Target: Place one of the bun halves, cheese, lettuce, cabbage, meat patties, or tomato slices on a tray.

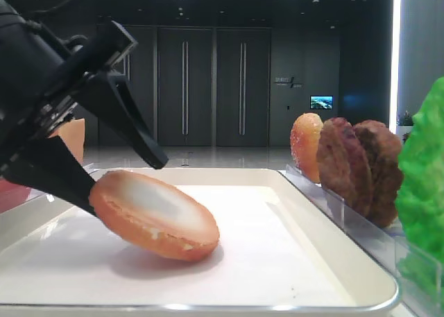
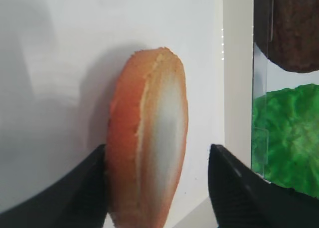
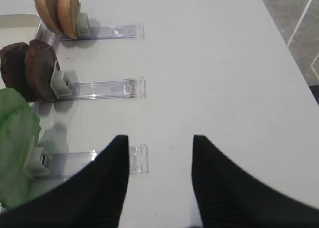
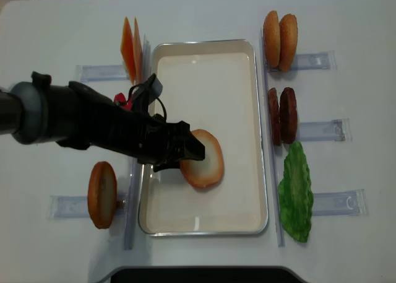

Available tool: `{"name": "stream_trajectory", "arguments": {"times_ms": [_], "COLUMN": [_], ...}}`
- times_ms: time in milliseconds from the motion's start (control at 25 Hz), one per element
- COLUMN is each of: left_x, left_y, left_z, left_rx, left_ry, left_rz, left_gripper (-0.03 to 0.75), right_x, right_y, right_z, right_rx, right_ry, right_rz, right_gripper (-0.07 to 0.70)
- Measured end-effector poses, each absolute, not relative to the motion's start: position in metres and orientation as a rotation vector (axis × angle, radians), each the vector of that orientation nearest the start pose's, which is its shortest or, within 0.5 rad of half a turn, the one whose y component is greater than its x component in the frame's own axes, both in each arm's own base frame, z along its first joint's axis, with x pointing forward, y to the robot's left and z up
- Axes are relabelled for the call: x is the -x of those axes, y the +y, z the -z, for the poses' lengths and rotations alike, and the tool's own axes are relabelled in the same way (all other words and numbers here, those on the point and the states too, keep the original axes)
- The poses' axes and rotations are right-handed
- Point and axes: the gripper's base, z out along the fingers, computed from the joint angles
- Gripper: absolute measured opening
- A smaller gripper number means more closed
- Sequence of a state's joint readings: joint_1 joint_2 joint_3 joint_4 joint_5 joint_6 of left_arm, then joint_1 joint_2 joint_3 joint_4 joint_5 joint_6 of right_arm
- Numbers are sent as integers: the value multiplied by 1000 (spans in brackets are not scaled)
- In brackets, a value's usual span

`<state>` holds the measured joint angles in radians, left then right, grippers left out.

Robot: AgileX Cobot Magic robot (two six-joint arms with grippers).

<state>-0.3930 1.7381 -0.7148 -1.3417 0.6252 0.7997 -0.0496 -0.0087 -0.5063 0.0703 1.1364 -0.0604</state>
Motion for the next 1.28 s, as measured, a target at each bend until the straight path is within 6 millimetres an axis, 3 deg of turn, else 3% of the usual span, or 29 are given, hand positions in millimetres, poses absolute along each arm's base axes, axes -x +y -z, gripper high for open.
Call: {"name": "stream_trajectory", "arguments": {"times_ms": [520, 760, 960, 1280], "left_x": [-247, -248, -259, -278], "left_y": [-149, -150, -155, -130], "left_z": [-161, -178, -210, -269], "left_rx": [-68, -88, -199, -313], "left_ry": [2902, 2883, 2889, 3035], "left_rz": [860, 880, 862, 352], "left_gripper": [454, 454, 454, 454], "right_x": [10, 10, 10, 10], "right_y": [6, 6, 6, 6], "right_z": [-273, -273, -273, -273], "right_rx": [18, 18, 18, 18], "right_ry": [2103, 2103, 2103, 2103], "right_rz": [-19, -19, -19, -19], "right_gripper": [290, 290, 290, 290]}}
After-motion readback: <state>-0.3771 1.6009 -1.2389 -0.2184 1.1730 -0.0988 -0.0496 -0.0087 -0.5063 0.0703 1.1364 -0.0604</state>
